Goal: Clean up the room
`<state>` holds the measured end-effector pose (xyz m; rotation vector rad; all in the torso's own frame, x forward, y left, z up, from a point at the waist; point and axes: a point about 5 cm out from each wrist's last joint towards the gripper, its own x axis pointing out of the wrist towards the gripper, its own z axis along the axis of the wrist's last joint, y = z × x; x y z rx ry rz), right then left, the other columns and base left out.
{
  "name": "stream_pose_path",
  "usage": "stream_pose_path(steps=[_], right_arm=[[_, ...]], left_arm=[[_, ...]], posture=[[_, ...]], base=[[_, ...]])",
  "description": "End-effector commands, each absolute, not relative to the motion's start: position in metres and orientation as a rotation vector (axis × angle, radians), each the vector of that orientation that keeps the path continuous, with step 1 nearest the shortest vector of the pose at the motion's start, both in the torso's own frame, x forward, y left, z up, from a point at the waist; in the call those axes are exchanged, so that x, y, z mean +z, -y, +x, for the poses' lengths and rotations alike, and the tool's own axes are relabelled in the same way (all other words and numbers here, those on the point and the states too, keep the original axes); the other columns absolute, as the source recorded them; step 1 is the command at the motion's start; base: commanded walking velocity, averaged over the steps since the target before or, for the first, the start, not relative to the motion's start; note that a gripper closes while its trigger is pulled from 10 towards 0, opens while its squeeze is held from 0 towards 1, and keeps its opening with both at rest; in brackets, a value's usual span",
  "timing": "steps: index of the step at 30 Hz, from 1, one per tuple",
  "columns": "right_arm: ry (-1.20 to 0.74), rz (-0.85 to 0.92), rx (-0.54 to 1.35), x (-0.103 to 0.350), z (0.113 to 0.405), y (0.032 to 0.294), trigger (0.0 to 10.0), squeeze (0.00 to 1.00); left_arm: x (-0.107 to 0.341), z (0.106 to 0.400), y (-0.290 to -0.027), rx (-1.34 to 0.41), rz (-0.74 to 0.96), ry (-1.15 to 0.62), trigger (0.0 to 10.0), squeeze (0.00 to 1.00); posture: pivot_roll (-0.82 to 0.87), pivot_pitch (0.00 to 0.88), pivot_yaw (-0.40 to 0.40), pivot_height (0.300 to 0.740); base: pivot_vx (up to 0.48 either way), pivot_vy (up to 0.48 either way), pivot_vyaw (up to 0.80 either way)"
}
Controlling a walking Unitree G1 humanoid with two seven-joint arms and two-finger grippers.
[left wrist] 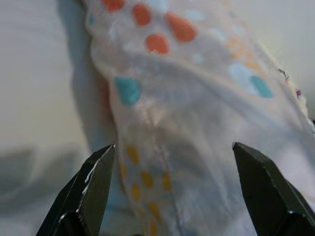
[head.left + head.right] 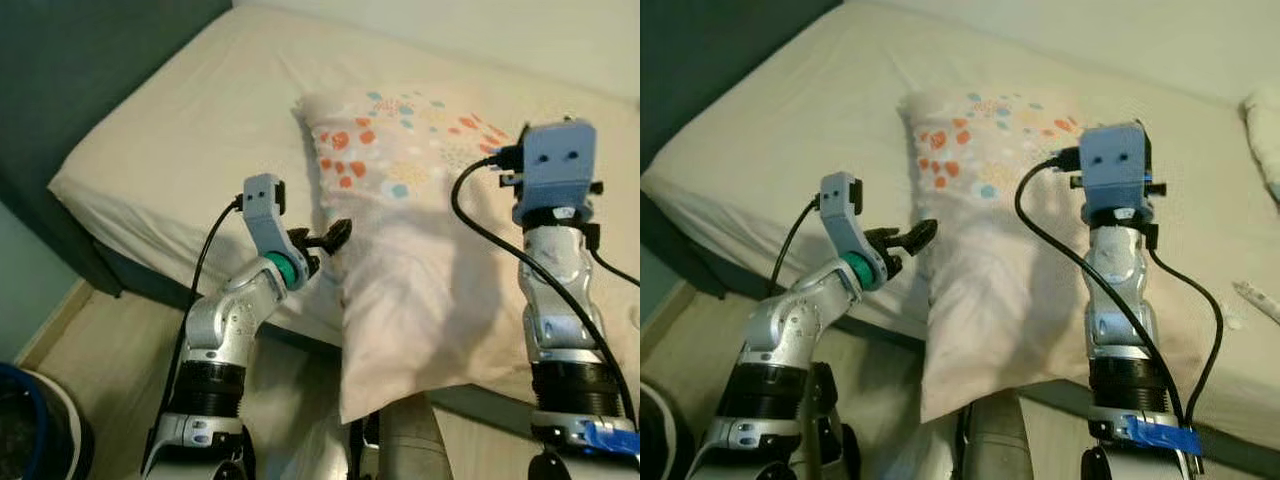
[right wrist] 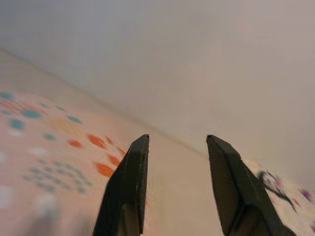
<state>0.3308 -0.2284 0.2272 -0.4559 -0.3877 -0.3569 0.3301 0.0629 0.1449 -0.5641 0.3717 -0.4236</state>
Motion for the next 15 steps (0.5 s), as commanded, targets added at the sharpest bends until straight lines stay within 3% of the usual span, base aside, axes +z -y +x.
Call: stream_pose_path(steps=[1, 9, 14, 15], right_arm=[[0.349, -0.465, -0.393, 0.224, 0.331, 0.237, 10.0, 1.00], [0.347, -0.483, -0.412, 0.225, 0.329, 0.238, 10.0, 1.00], [0.336, -0.501, -0.433, 0.223, 0.328, 0.242, 10.0, 1.00], [0.334, -0.508, -0.438, 0.222, 0.328, 0.243, 10.0, 0.75]], left_arm=[[0.156, 0.332, -0.029, -0.509, -0.618, -0.404, 10.0, 1.00], [0.152, 0.336, -0.017, -0.515, -0.611, -0.443, 10.0, 1.00], [0.157, 0.334, -0.002, -0.576, -0.761, -0.493, 10.0, 1.00], [0.164, 0.332, 0.005, -0.631, -0.833, -0.493, 10.0, 1.00]], posture=[[-0.04, 0.183, -0.020, 0.583], [-0.05, 0.191, -0.021, 0.583], [-0.05, 0.197, -0.020, 0.583], [-0.06, 0.198, -0.019, 0.583]], base=[[0.000, 0.000, 0.00], [0.000, 0.000, 0.00], [0.000, 0.000, 0.00], [0.000, 0.000, 0.00]])
